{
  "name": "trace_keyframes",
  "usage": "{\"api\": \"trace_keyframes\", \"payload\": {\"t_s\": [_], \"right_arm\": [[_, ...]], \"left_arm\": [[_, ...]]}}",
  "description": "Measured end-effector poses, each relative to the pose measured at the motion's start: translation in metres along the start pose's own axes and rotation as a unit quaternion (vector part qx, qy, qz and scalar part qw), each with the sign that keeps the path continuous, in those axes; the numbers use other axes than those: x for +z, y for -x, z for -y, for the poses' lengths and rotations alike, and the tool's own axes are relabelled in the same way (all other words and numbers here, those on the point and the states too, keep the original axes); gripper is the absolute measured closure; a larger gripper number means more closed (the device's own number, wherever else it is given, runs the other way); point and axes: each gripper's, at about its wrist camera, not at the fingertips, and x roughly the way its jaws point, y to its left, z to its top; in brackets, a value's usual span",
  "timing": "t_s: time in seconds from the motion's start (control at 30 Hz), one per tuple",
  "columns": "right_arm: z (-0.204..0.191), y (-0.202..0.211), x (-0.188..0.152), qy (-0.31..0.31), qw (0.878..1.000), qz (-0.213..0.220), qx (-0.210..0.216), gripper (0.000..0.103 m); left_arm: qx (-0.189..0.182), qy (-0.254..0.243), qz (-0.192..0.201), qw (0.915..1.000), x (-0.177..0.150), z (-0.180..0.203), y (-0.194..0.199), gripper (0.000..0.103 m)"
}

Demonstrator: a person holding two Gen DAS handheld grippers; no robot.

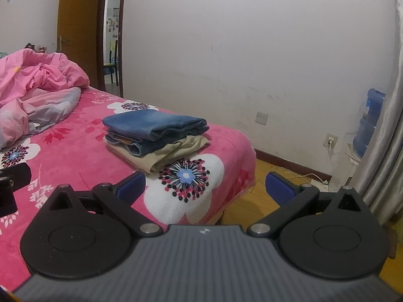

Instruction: Fold clothes

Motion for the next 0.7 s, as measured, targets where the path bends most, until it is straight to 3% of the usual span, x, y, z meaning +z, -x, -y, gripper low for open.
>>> {"api": "trace_keyframes", "payload": {"t_s": [0.7], "right_arm": [[0.027, -0.007, -0.006, -0.017, 1.0, -0.009, -0.023, 0.001]], "left_arm": [[-0.022, -0.011, -0.019, 0.9995, -0.009, 0.029, -0.012, 0.0]]}}
